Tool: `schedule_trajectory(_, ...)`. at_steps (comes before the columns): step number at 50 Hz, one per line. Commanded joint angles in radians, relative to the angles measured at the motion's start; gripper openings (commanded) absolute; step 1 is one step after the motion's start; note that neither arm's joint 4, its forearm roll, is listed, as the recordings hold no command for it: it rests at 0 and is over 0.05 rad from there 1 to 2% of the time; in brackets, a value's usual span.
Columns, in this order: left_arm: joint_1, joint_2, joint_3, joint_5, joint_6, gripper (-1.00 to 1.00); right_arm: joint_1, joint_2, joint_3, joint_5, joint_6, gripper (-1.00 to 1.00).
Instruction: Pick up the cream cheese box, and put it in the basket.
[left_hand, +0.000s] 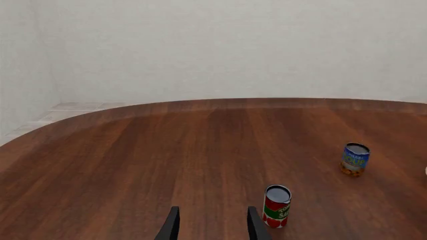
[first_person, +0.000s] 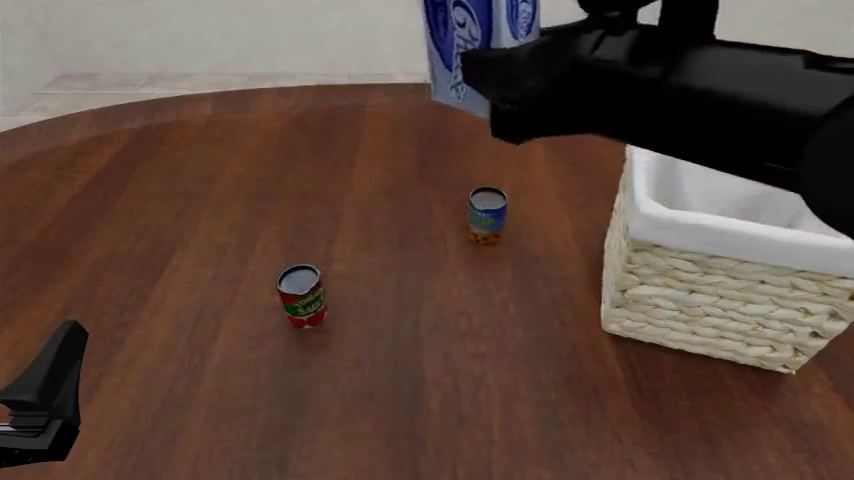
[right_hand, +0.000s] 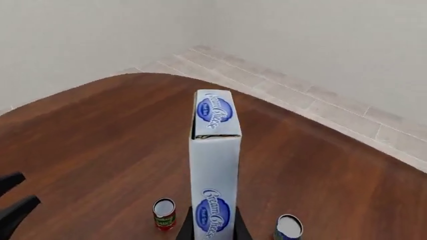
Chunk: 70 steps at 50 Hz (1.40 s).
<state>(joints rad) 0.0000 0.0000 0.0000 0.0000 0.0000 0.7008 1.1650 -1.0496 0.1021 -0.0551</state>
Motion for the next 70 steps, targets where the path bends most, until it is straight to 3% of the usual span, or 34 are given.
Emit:
schedule_trajectory(1, 0.000, 0.000, 0.000, 0.000, 0.000, 1.00, -0.104, -0.073, 0.058, -0.066, 0.082, -1.00)
schedule_trajectory(10, 0.000, 0.000, 0.000, 0.000, 0.000, 1.00, -0.244, -0.156, 0.159, -0.163, 0.102, -1.00)
schedule_trajectory(22, 0.000, 0.000, 0.000, 0.000, 0.000, 1.00, -0.370, -0.204, 0.211, -0.204, 0.118, -1.00)
schedule_trajectory(24, 0.000, 0.000, 0.000, 0.000, 0.000, 1.00, -0.389, -0.207, 0.216, -0.204, 0.076, -1.00)
schedule_trajectory(31, 0.000, 0.000, 0.000, 0.000, 0.000, 1.00, -0.454, -0.215, 0.231, -0.214, 0.059, -1.00)
schedule_trajectory(33, 0.000, 0.000, 0.000, 0.000, 0.000, 1.00, -0.472, -0.200, 0.229, -0.213, 0.019, -1.00)
schedule_trajectory(42, 0.000, 0.000, 0.000, 0.000, 0.000, 1.00, -0.565, -0.219, 0.267, -0.241, 0.034, -1.00)
schedule_trajectory(47, 0.000, 0.000, 0.000, 0.000, 0.000, 1.00, -0.588, -0.217, 0.268, -0.245, 0.058, -1.00)
schedule_trajectory(58, 0.000, 0.000, 0.000, 0.000, 0.000, 1.00, -0.632, -0.225, 0.283, -0.248, 0.047, -1.00)
schedule_trajectory(70, 0.000, 0.000, 0.000, 0.000, 0.000, 1.00, -0.673, -0.167, 0.371, -0.348, 0.014, -1.00)
